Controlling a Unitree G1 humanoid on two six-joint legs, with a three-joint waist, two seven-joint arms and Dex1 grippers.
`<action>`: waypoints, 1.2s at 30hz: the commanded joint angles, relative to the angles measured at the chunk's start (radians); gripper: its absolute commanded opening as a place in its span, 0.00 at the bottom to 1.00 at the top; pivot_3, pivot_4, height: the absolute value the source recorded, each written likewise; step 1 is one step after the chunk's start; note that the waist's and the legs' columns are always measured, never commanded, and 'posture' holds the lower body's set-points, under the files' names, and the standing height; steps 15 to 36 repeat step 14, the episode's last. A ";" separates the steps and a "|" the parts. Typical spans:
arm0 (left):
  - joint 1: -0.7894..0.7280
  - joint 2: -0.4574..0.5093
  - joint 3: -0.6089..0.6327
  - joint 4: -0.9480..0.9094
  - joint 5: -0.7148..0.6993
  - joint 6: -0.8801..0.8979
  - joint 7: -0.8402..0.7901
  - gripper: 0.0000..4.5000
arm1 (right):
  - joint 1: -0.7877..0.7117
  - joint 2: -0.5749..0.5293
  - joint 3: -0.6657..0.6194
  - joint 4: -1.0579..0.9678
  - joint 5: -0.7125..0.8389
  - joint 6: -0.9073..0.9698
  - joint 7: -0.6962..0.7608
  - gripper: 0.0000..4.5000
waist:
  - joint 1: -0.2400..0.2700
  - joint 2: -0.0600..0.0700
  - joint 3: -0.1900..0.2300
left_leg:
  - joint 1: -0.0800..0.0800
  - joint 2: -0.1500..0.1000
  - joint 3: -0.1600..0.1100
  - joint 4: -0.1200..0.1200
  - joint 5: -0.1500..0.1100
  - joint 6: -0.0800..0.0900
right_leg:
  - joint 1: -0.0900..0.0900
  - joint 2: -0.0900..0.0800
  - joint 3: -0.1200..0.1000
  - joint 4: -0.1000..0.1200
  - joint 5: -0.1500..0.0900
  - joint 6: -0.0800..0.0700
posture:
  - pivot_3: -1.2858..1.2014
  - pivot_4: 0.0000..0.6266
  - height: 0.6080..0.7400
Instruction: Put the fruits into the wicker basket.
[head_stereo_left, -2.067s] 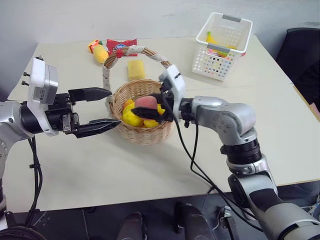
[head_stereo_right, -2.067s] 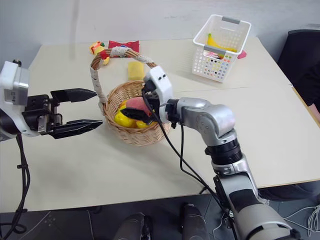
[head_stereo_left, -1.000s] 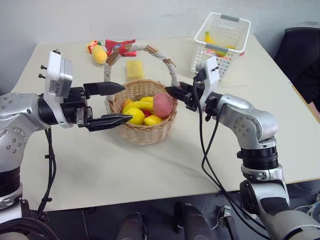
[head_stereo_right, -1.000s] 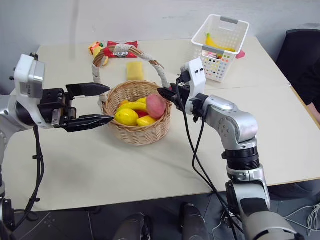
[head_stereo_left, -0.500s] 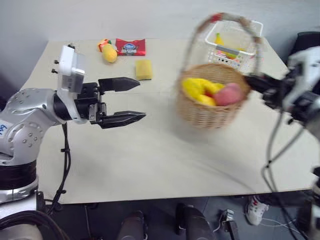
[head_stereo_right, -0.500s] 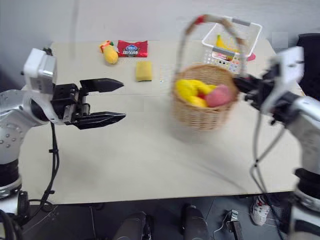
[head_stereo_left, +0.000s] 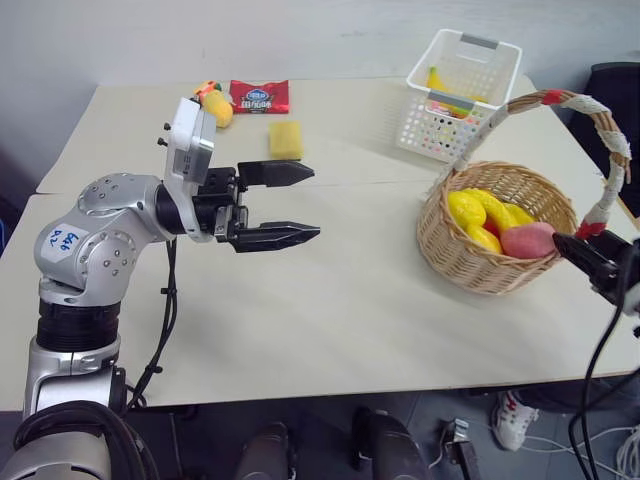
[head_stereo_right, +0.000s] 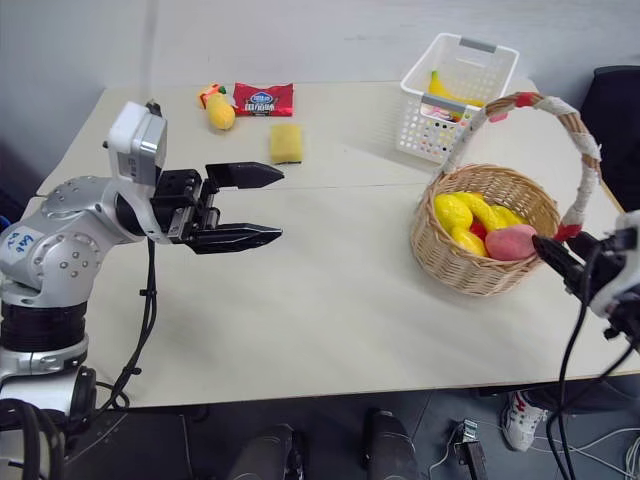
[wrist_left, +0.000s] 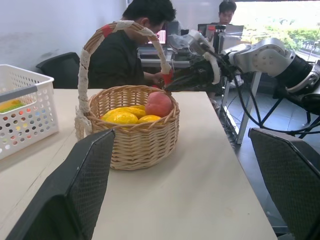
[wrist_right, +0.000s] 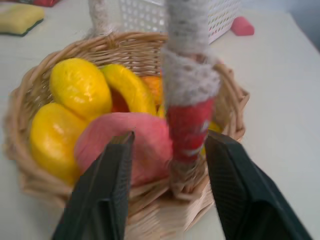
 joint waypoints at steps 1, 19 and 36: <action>-0.005 0.015 0.018 -0.001 0.010 -0.018 -0.028 1.00 | 0.097 -0.090 -0.238 -0.096 0.194 0.108 0.126 0.81 | 0.003 0.000 0.000 | 0.000 0.000 0.000 0.000 0.000 0.000 | 0.000 0.000 0.000 0.000 0.000 0.000 | 0.52 0.24 1.00; 0.054 0.080 0.037 0.025 0.051 -0.040 -0.093 1.00 | 0.345 -0.414 -0.724 0.229 0.302 0.346 0.496 0.99 | -0.004 -0.006 0.000 | 0.014 0.004 -0.008 -0.002 -0.004 0.007 | 0.018 -0.002 0.002 -0.013 0.002 0.003 | 0.52 0.24 1.00; 0.054 0.080 0.037 0.025 0.051 -0.040 -0.093 1.00 | 0.345 -0.414 -0.724 0.229 0.302 0.346 0.496 0.99 | -0.004 -0.006 0.000 | 0.014 0.004 -0.008 -0.002 -0.004 0.007 | 0.018 -0.002 0.002 -0.013 0.002 0.003 | 0.52 0.24 1.00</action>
